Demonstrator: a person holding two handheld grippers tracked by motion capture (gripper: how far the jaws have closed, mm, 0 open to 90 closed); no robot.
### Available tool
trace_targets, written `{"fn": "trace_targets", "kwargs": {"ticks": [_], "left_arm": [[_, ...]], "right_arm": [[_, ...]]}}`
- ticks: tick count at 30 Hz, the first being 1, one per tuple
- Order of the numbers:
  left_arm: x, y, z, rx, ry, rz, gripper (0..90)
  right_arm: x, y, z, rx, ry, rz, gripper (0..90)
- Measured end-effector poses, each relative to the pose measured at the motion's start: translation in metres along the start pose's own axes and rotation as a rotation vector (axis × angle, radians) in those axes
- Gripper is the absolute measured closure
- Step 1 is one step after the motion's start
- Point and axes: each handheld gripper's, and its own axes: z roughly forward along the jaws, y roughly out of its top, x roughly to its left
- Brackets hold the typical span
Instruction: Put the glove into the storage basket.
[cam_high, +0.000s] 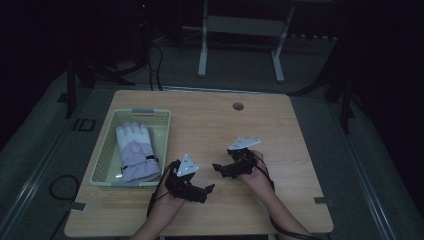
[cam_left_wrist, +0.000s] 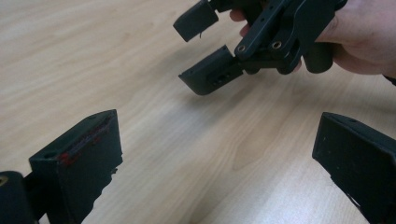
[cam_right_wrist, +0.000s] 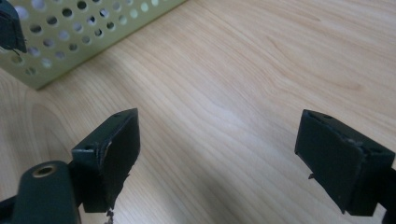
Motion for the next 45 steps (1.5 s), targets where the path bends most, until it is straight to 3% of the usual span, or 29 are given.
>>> {"fn": "trace_targets", "kwargs": {"ticks": [12,16,21,33,39,45], "left_arm": [[-0.012,-0.017,0.021,0.029,-0.042,0.018,1.7],[-0.014,-0.023,0.027,0.024,-0.057,0.001,1.7],[-0.015,-0.031,0.031,0.029,-0.084,0.04,1.7],[-0.016,-0.042,0.03,0.006,-0.096,0.023,1.7],[-0.013,-0.046,0.03,0.001,-0.091,0.024,1.7],[-0.012,-0.048,0.032,0.009,-0.093,0.022,1.7]], "right_arm": [[-0.003,-0.027,-0.003,0.008,0.001,-0.004,14.0],[-0.002,-0.035,-0.005,-0.006,-0.002,-0.013,13.6],[-0.004,-0.048,-0.006,-0.009,-0.01,-0.008,13.1],[-0.007,-0.063,-0.016,-0.02,-0.028,-0.047,12.7],[-0.015,-0.068,-0.023,-0.053,-0.036,-0.005,12.7],[-0.014,-0.069,-0.021,-0.049,-0.049,-0.019,12.7]]}}
